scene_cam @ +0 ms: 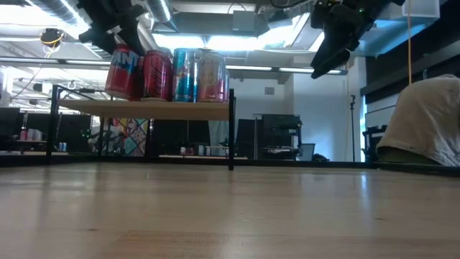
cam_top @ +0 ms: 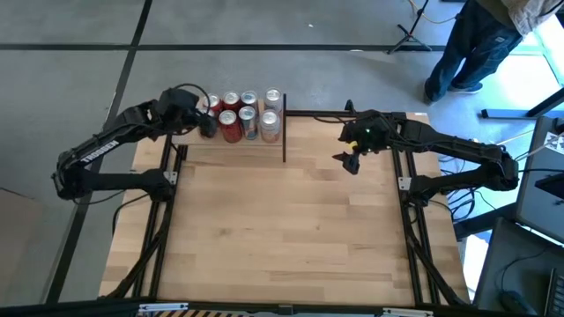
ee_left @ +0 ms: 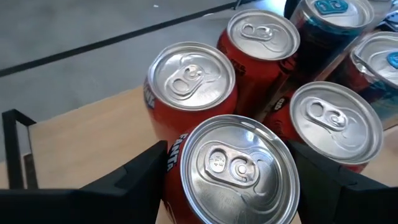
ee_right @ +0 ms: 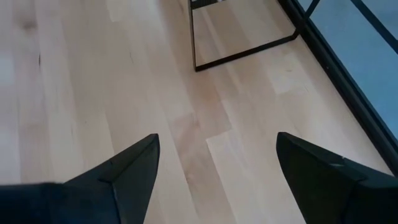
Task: Place canned beverage on shelf
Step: Put the orange soda can on the shelf aligned with the other orange soda can
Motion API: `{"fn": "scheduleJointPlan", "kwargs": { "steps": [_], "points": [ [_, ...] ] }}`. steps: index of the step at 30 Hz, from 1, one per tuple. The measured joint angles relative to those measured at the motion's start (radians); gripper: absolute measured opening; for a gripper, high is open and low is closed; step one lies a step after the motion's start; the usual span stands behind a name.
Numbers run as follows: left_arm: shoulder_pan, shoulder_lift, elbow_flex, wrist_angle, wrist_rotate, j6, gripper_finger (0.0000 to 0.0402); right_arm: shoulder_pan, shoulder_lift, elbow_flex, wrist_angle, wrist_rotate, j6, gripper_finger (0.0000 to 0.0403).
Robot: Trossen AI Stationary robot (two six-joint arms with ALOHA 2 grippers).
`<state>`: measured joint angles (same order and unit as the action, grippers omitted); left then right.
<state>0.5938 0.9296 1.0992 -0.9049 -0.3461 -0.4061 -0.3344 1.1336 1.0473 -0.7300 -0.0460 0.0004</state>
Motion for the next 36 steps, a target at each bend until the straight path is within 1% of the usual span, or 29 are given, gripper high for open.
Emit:
{"fn": "scheduleJointPlan", "kwargs": {
  "steps": [7, 15, 19, 26, 36],
  "points": [
    [0.022, 0.0, 0.0, 0.024, 0.074, -0.007, 0.0257, 0.0, 0.0, 0.0, 0.025, 0.0, 0.002, 0.031],
    [0.036, 0.001, 0.0, 0.024, 0.074, -0.01, 0.0259, 0.0, 0.0, 0.0, 0.027, 0.0, 0.004, 0.031],
    [0.036, 0.001, 0.0, 0.024, 0.097, -0.009, 0.0276, 0.0, 0.0, 0.0, 0.033, 0.0, 0.007, 0.031],
    [0.031, 0.013, 0.0, 0.016, 0.089, 0.016, 0.0306, 0.0, 0.0, 0.0, 0.036, 0.0, 0.006, 0.031],
    [0.028, 0.02, -0.001, 0.019, 0.077, 0.019, 0.0311, 0.0, 0.005, 0.0, 0.057, 0.0, 0.014, 0.031]
  ]
}}
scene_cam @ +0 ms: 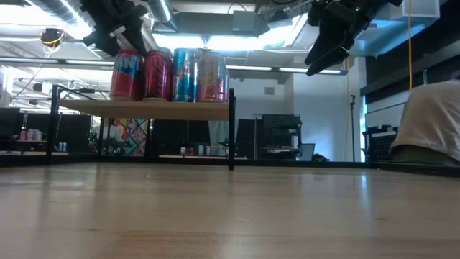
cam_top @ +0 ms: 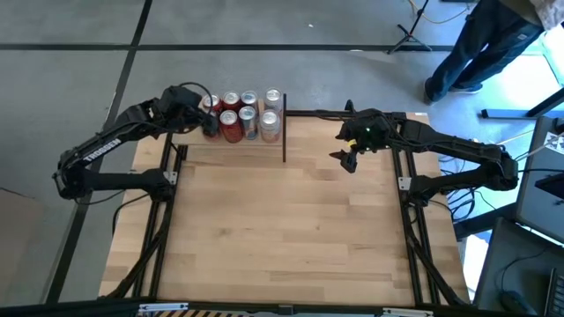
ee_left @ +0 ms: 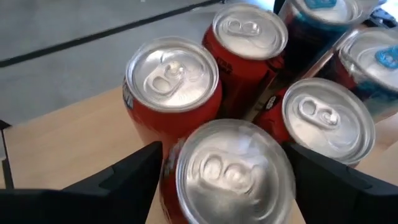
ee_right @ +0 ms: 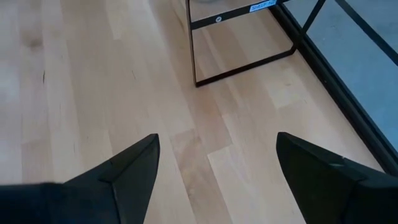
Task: Place canned beverage on shelf
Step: Put the orange soda can on the shelf aligned with the other orange soda can, then return to Home Position
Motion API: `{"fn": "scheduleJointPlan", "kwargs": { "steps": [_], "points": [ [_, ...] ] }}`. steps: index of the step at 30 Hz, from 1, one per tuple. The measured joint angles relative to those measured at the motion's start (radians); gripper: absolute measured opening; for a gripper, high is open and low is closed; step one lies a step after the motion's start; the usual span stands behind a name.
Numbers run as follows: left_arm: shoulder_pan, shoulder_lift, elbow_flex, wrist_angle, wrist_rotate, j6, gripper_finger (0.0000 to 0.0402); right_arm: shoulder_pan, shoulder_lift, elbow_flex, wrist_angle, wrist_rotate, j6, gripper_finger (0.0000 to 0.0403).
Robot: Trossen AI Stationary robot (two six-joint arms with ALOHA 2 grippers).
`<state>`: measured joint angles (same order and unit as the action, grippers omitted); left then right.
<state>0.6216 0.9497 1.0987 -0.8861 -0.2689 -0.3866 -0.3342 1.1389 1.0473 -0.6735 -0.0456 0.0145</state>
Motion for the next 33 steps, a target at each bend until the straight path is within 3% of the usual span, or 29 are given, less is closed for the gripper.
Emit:
{"fn": "scheduleJointPlan", "kwargs": {
  "steps": [15, 29, 33],
  "points": [
    [0.0, 0.021, 0.001, -0.001, 0.026, -0.002, 0.0312, 0.0, 0.0, 0.0, -0.001, 0.0, 0.0, 0.031],
    [0.0, -0.114, 0.001, 0.015, 0.096, 0.005, 0.0312, 0.0, 0.0, 0.0, -0.004, 0.0, 0.018, 0.031],
    [-0.014, -0.157, 0.001, 0.076, 0.203, 0.038, 0.0312, 0.0, 0.0, 0.034, -0.007, -0.034, 0.074, 0.031]
  ]
}}
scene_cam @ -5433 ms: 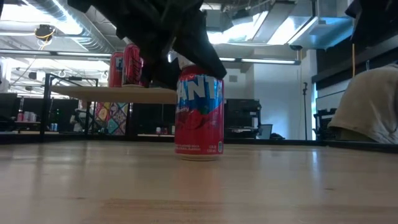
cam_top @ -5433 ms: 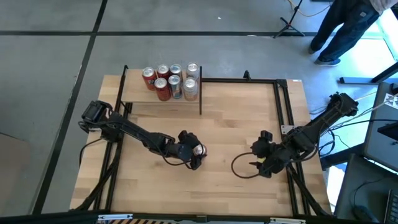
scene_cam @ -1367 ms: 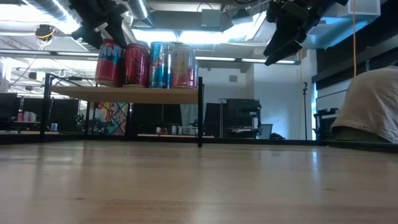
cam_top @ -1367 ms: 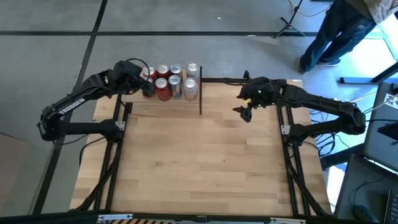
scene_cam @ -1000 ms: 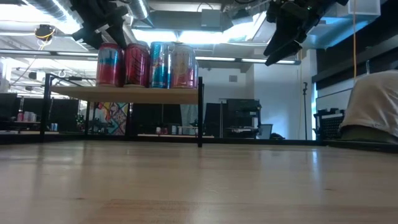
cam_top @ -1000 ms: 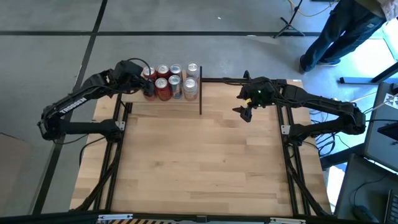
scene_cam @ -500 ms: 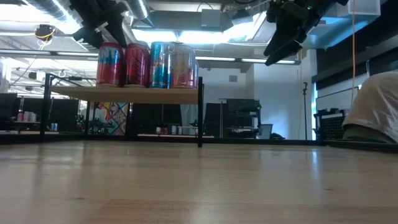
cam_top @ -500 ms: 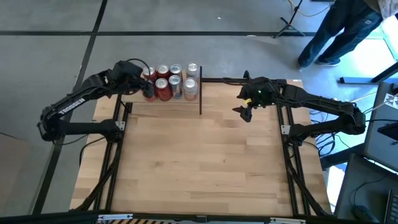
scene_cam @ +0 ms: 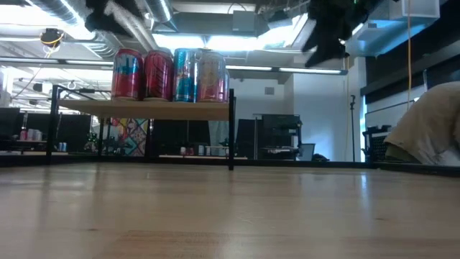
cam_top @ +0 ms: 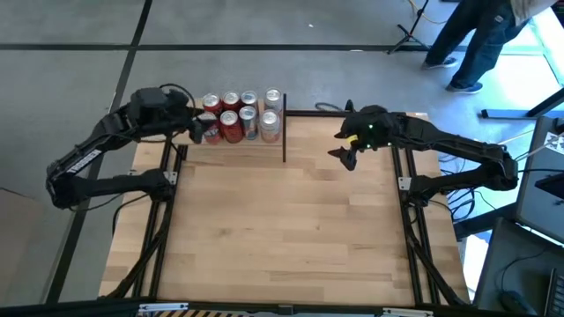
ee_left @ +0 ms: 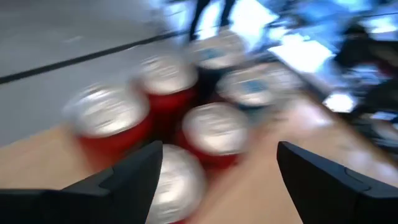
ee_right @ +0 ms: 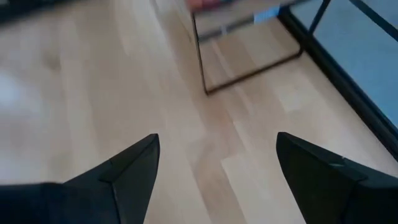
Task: Place canned beverage on shelf
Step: Return to Home Position
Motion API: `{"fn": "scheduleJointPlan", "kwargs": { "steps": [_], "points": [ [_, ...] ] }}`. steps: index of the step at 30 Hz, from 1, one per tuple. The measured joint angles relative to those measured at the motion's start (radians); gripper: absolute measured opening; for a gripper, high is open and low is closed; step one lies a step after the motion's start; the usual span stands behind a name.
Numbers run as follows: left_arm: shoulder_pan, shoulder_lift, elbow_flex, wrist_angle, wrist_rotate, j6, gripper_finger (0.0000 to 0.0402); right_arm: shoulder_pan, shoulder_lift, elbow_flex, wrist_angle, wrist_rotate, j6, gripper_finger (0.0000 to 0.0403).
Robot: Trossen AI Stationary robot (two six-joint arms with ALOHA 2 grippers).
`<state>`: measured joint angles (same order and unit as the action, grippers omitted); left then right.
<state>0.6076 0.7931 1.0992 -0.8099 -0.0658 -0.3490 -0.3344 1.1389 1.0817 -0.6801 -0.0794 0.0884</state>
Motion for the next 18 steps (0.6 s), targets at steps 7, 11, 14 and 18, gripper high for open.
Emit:
{"fn": "scheduleJointPlan", "kwargs": {
  "steps": [7, 11, 14, 18],
  "points": [
    [-0.088, -0.01, -0.001, 0.29, 0.113, -0.213, 0.0301, 0.0, -0.001, 0.137, 0.044, -0.019, 0.063, 0.0306],
    [-0.194, 0.004, 0.001, 0.376, 0.168, -0.089, 0.0246, 0.0, -0.001, 0.186, 0.14, -0.071, 0.095, 0.0267],
    [-0.293, 0.018, -0.001, 0.372, 0.176, 0.006, 0.0177, 0.0, -0.002, 0.19, 0.209, -0.125, 0.135, 0.0207],
    [-0.425, 0.017, -0.001, 0.375, 0.182, 0.167, 0.0078, 0.01, -0.001, 0.185, 0.221, -0.175, 0.143, 0.0104]
  ]
}}
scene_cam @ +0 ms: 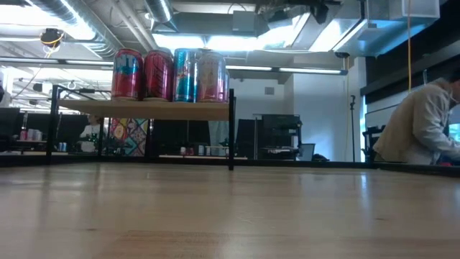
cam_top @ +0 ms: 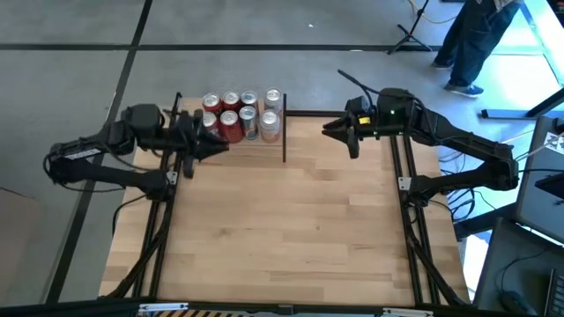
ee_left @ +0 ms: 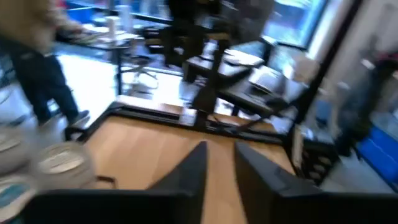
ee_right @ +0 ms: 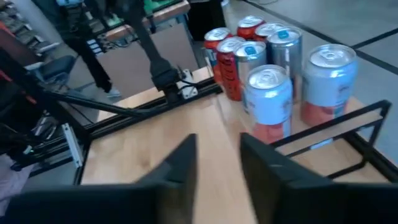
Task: Place canned beverage on shelf
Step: Return to Home Position
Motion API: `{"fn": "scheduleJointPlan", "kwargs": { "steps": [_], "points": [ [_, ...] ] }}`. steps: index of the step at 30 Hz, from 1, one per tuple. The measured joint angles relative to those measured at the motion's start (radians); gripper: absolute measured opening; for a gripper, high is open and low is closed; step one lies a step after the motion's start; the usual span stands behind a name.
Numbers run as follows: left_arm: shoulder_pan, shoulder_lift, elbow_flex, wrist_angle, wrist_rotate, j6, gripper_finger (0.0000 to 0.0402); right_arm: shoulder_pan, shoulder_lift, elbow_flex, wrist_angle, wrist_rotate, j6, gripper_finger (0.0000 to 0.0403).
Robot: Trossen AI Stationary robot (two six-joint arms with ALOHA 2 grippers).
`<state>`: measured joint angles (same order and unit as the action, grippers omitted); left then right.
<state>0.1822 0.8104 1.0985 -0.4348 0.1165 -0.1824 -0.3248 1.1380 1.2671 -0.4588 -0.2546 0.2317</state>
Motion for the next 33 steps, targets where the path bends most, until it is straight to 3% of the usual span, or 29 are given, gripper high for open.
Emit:
{"fn": "scheduleJointPlan", "kwargs": {
  "steps": [3, 5, 10, 14, 20, 26, 30, 33],
  "points": [
    [-0.067, -0.006, -0.016, 0.02, -0.003, 0.034, 0.0019, 0.029, -0.02, -0.048, 0.053, 0.0, 0.001, 0.0031],
    [-0.101, -0.028, -0.065, 0.077, -0.012, 0.036, 0.0007, 0.041, -0.048, -0.096, 0.1, 0.003, 0.008, 0.0009],
    [-0.163, -0.096, -0.245, 0.258, -0.085, 0.009, 0.002, 0.05, -0.148, -0.222, 0.172, 0.018, 0.058, 0.0034],
    [-0.178, -0.145, -0.332, 0.263, -0.113, -0.084, 0.0022, 0.05, -0.272, -0.318, 0.178, 0.037, 0.06, 0.0038],
    [-0.177, -0.164, -0.395, 0.235, -0.211, -0.041, 0.0022, 0.05, -0.461, -0.456, 0.156, 0.125, 0.06, 0.0029],
    [-0.179, -0.155, -0.449, 0.263, -0.241, -0.05, 0.0022, 0.05, -0.567, -0.485, 0.082, 0.177, 0.057, 0.0028],
    [-0.206, -0.157, -0.583, 0.445, -0.211, -0.049, 0.0022, 0.05, -0.629, -0.52, 0.036, 0.136, -0.042, 0.0028],
    [-0.229, -0.171, -0.691, 0.653, -0.203, -0.045, 0.0022, 0.05, -0.717, -0.616, 0.107, 0.132, -0.053, 0.0028]
  ]
}}
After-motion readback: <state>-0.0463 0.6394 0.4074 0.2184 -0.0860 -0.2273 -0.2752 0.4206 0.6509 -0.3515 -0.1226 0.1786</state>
